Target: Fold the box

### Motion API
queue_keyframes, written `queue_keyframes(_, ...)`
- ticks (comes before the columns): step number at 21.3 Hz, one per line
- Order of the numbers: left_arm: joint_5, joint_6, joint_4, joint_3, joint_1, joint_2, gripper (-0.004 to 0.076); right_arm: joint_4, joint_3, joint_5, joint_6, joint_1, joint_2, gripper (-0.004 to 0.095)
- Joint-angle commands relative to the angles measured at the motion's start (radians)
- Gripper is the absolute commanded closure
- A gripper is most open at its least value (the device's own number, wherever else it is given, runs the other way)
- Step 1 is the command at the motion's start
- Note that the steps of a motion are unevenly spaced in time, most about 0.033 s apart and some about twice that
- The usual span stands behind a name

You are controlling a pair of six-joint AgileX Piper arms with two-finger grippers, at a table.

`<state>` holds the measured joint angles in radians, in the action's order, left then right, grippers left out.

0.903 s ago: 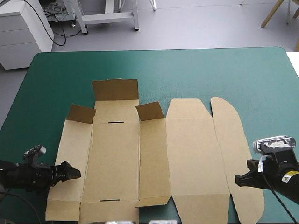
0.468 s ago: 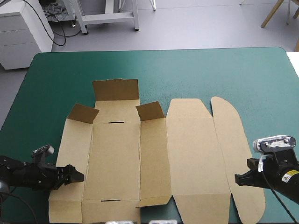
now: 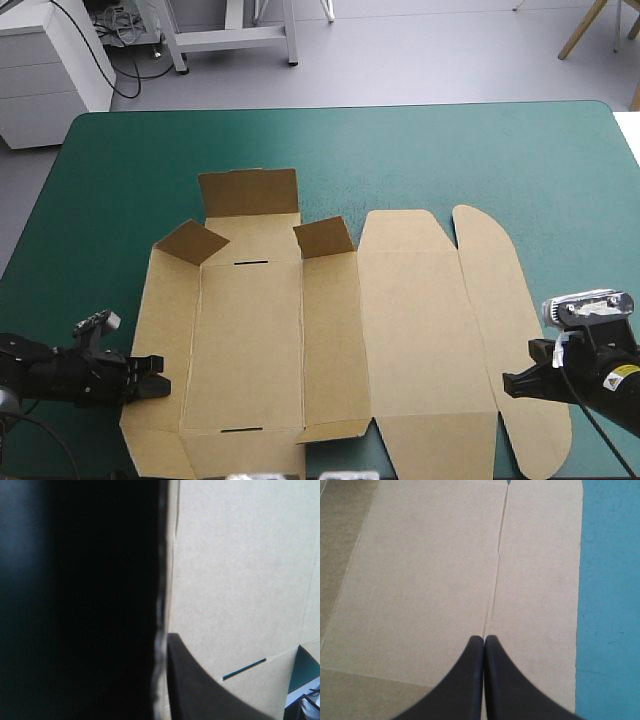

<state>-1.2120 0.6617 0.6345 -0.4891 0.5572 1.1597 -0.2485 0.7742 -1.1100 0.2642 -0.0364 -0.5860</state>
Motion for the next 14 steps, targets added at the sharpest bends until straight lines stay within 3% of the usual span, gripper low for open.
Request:
queue_keyframes(1, -0.090, -0.009, 0.046, -0.055, -0.008, -0.012, 0.0734, -0.010, 0.025, 0.051, 0.007, 0.001, -0.008, 0.0927)
queue_keyframes(6, -0.083, -0.058, 0.039, -0.229, -0.085, -0.012, 0.0734, 0.008, 0.025, 0.066, 0.007, 0.001, -0.008, 0.0928)
queue_keyframes(10, 0.045, -0.127, -0.139, -0.471, -0.304, -0.012, 0.0734, 0.009, 0.025, 0.070, 0.007, 0.001, -0.008, 0.0927)
queue_keyframes(14, 0.234, -0.137, -0.448, -0.658, -0.641, 0.002, 0.0734, 0.014, 0.025, 0.073, 0.007, 0.001, -0.008, 0.0927)
